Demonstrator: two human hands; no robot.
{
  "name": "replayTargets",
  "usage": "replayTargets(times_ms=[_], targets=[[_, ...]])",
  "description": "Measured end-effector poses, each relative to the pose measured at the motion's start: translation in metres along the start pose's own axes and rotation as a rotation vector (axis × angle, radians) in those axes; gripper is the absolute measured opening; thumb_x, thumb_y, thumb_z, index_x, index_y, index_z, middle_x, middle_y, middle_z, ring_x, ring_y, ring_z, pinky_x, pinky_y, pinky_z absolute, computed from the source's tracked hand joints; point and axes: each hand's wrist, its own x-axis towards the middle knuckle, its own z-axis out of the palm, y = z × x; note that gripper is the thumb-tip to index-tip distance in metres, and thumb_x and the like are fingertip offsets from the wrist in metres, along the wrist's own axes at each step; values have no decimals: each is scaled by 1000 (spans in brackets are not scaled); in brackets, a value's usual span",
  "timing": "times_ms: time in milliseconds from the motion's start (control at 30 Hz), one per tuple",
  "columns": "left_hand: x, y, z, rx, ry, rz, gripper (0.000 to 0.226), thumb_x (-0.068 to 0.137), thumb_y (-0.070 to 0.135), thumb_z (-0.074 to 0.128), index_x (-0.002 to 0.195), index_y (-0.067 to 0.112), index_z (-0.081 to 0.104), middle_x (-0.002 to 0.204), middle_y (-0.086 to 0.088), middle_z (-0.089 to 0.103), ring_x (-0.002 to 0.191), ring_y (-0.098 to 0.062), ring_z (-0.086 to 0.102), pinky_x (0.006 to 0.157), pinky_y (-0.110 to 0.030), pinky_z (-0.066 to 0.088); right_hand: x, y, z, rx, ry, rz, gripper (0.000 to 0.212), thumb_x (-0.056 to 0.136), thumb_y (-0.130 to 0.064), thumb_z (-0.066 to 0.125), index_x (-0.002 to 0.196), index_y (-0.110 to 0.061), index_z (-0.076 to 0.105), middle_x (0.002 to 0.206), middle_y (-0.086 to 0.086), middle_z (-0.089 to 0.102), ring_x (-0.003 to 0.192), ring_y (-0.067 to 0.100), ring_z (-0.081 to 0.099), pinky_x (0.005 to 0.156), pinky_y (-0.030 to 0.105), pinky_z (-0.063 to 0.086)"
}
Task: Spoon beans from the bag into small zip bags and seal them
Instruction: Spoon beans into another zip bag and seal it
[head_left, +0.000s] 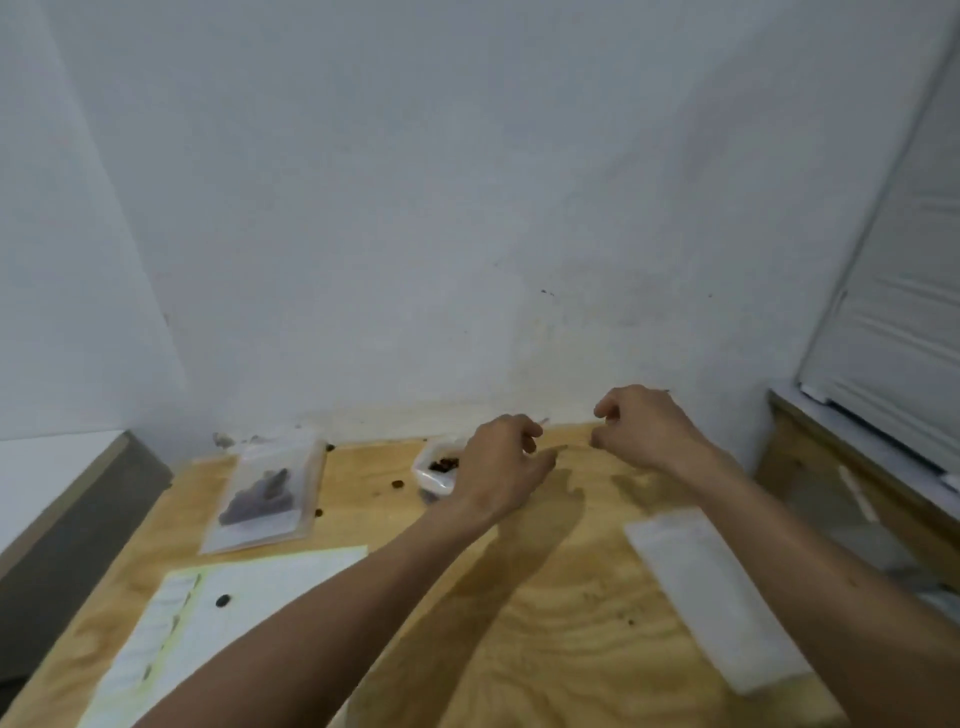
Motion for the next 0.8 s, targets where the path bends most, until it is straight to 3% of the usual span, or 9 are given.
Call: replayTargets(times_ms=[67, 133, 233, 300, 400, 600, 733, 800], targets=[[-3, 17, 29, 79, -170, 54, 52, 89, 40, 74, 130, 11, 64, 117, -4, 69, 108, -22, 65, 85, -31, 48, -8, 34, -7, -78, -85, 103, 27, 80, -26, 77, 101, -10, 73, 102, 9, 72, 92, 25, 68, 80, 35, 58], [-8, 30, 55, 152, -314, 73, 68, 84, 51, 77, 134, 9, 61, 125, -8, 65, 115, -25, 62, 90, -32, 47, -17, 63, -9, -175, -192, 177, 25, 80, -29, 79, 80, -11, 62, 82, 7, 64, 75, 23, 63, 66, 30, 52], [-14, 44, 86, 240, -460, 80, 82, 75, 64, 78, 131, 6, 61, 127, -12, 59, 114, -29, 58, 93, -38, 50, -31, 94, -5, -235, -306, 240, 41, 83, -38, 80, 79, -15, 47, 74, 1, 48, 64, 16, 50, 56, 27, 41], [-17, 49, 98, 290, -506, 94, 78, 74, 63, 80, 125, 6, 65, 122, -12, 56, 111, -30, 56, 91, -40, 50, -35, 106, 2, -225, -325, 242, 47, 82, -41, 81, 73, -16, 42, 71, 0, 46, 59, 14, 45, 50, 24, 35], [-17, 52, 105, 283, -458, 84, 63, 74, 53, 84, 114, 8, 70, 115, -8, 58, 106, -29, 58, 88, -40, 52, -35, 114, 13, -238, -304, 242, 47, 82, -39, 80, 72, -17, 40, 73, 0, 48, 60, 14, 48, 50, 24, 37], [-18, 49, 103, 222, -331, 71, 51, 80, 37, 84, 122, 12, 69, 125, -6, 59, 112, -27, 59, 90, -37, 51, -24, 119, 18, -82, -207, 263, 42, 79, -39, 81, 67, -16, 48, 69, 1, 52, 63, 19, 54, 50, 26, 39], [-21, 42, 100, 151, -230, 63, 33, 87, 31, 78, 115, 14, 72, 118, -4, 63, 103, -26, 62, 87, -38, 52, -22, 113, 9, 66, -213, 226, 32, 82, -37, 82, 86, -12, 63, 81, 1, 61, 81, 21, 61, 64, 27, 44], [-22, 39, 97, 88, -195, 48, 33, 90, 32, 75, 118, 14, 72, 118, -4, 66, 102, -22, 63, 87, -35, 52, -21, 111, 5, 124, -195, 186, 26, 86, -32, 79, 90, -8, 69, 78, 2, 62, 77, 19, 60, 63, 27, 44]])
